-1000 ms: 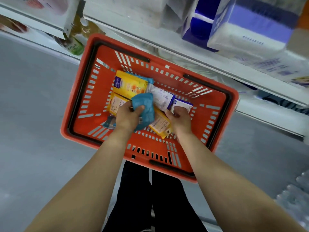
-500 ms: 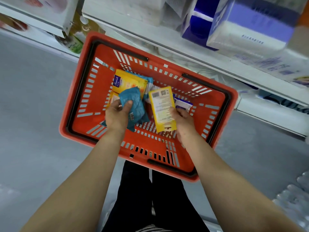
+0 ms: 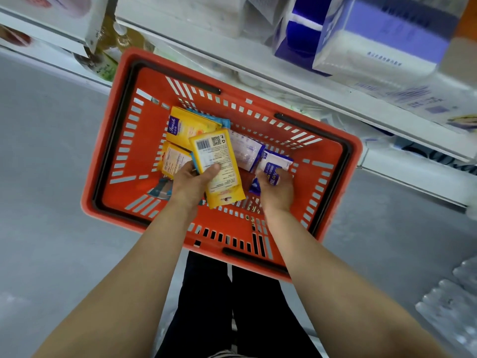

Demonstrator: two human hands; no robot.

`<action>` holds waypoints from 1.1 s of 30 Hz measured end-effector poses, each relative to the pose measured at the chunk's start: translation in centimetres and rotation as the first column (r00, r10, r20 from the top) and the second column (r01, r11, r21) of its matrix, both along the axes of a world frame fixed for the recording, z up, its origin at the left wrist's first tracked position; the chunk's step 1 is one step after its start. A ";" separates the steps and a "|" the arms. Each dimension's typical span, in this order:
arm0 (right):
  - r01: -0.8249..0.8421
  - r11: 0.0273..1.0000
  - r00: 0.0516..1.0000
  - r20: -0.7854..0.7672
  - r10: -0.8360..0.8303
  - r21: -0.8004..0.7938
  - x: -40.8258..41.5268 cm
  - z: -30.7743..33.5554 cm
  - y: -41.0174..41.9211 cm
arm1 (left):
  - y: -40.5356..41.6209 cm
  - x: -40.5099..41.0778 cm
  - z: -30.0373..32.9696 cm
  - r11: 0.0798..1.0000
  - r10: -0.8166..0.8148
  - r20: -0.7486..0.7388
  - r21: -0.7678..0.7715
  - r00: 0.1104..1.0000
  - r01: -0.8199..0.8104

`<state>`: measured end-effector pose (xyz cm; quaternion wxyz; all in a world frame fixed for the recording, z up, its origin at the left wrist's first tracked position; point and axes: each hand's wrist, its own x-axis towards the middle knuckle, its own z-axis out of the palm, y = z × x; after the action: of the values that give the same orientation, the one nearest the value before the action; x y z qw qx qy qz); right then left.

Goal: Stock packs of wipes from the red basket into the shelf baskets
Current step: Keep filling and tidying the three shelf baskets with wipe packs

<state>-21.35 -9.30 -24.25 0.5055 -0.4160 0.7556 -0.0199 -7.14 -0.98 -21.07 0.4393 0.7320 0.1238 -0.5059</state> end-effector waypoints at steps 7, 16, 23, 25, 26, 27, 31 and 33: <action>0.135 0.985 0.991 -0.024 -0.133 0.109 0.7 -3.7 -0.9 | 0.7 1.0 -0.1 1.000 0.000 0.034 0.013 0.999 0.000; 0.258 0.958 0.958 -0.160 -0.237 0.128 2.7 -5.1 0.0 | 2.5 2.2 1.2 0.999 0.019 0.041 -0.043 0.999 -0.017; 0.039 0.970 0.999 -0.035 -0.031 0.240 2.2 -4.3 1.2 | 3.5 3.8 0.7 0.996 -0.086 0.065 -0.031 0.994 0.088; 0.102 0.968 0.991 0.065 -0.120 0.227 1.6 -3.2 1.8 | 3.8 4.1 0.9 0.996 -0.086 0.063 -0.033 0.994 0.088; 0.160 0.961 0.974 0.120 -0.191 0.227 1.2 -2.5 1.8 | 3.9 4.3 1.2 0.995 -0.094 0.065 -0.031 0.993 0.096; 0.221 0.948 0.948 0.179 -0.264 0.228 0.8 -1.6 1.7 | 3.9 4.4 1.7 0.993 -0.112 0.071 -0.026 0.991 0.114; 0.299 0.941 0.848 0.406 -0.339 0.160 -0.6 3.7 0.9 | 3.9 4.4 4.4 0.982 -0.179 0.069 -0.044 0.981 0.182; 0.316 0.944 0.801 0.505 -0.321 0.099 -1.1 7.4 0.4 | 3.4 4.2 6.5 0.974 -0.211 0.073 -0.064 0.975 0.216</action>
<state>-22.42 -8.92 -16.88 0.6801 -0.2602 0.6520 -0.2113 -2.99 2.40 -14.58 0.4121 0.7411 0.0118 -0.5299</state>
